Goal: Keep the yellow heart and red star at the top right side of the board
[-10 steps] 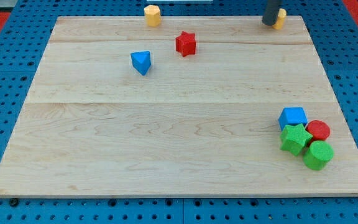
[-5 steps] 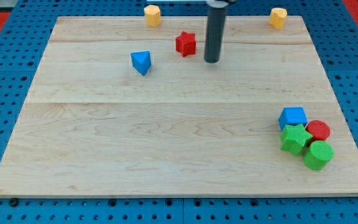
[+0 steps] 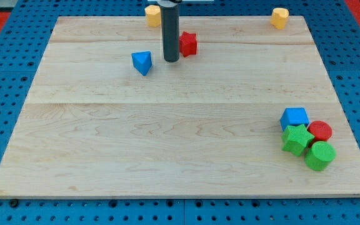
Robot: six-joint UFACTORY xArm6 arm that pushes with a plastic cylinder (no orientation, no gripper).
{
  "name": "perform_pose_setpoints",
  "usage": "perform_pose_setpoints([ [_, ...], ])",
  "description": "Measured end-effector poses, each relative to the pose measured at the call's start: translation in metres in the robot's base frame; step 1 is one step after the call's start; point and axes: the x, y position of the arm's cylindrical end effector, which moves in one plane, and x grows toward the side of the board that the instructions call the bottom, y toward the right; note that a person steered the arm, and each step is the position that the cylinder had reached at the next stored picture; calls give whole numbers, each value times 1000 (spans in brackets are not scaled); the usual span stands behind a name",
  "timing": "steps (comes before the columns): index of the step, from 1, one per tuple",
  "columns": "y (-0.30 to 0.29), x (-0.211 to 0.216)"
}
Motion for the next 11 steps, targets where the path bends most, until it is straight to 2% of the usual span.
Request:
perform_pose_setpoints([
  [2,10,-20],
  [6,77,-92],
  [9,161,-57],
  [11,177,-14],
])
